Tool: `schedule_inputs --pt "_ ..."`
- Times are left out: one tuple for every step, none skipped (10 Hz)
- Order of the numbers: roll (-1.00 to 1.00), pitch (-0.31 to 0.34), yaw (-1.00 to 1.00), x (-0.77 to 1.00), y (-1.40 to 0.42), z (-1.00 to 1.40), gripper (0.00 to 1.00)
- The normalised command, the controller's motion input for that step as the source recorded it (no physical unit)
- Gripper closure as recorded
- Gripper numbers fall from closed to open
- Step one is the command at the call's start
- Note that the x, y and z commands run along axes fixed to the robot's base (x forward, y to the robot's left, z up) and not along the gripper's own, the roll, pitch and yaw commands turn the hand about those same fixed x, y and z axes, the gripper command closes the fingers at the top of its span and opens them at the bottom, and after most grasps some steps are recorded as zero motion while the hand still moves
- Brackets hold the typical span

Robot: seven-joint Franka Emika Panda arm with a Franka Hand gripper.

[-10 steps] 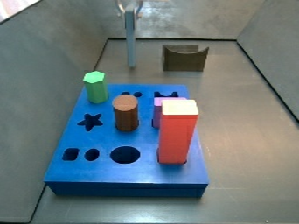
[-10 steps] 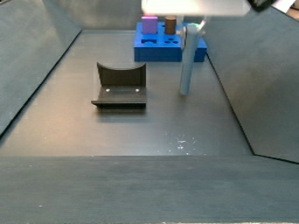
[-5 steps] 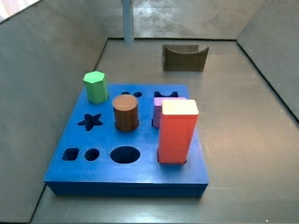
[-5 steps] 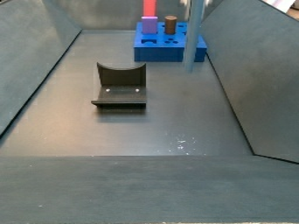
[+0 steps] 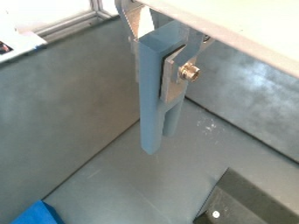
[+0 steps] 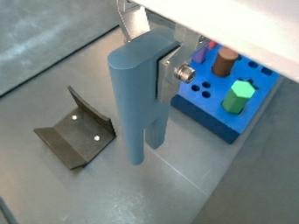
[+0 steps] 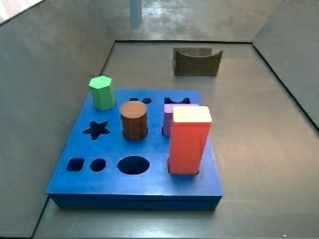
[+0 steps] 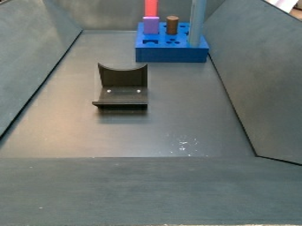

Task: Pick up the square-circle object. Move up. Rotate the square-circle object. Place the square-circle object on the fixture. Regrasp the square-circle object. Move to above the board. Insert the square-circle object.
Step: Move to above the board.

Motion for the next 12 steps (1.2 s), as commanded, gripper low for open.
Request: schedule_inputs --pt "-0.04 0.079 0.04 0.01 -0.03 0.43 1.00" --pt "-0.05 0.078 0.04 0.01 -0.03 0.32 1.00" --pt "-0.13 0.173 0.07 0.18 -1.00 0.22 1.00" --pt "-0.12 0.165 0.07 0.18 -1.00 0.21 1.00" --pt "-0.03 0.168 0.06 0.20 -1.00 0.22 1.00" --pt "-0.05 0.154 0.03 0.21 -1.00 0.21 1.00" --pt "-0.01 0.135 0.01 0.22 -1.00 0.21 1.00" --pt "-0.01 0.121 0.01 0.23 -1.00 0.22 1.00" --pt "-0.01 0.119 0.01 0.24 -1.00 0.22 1.00" --pt "0.00 0.117 0.02 0.25 -1.00 0.22 1.00" --pt "0.00 0.124 0.01 0.28 -1.00 0.23 1.00" --pt "0.01 0.122 0.02 0.23 -0.75 0.17 1.00"
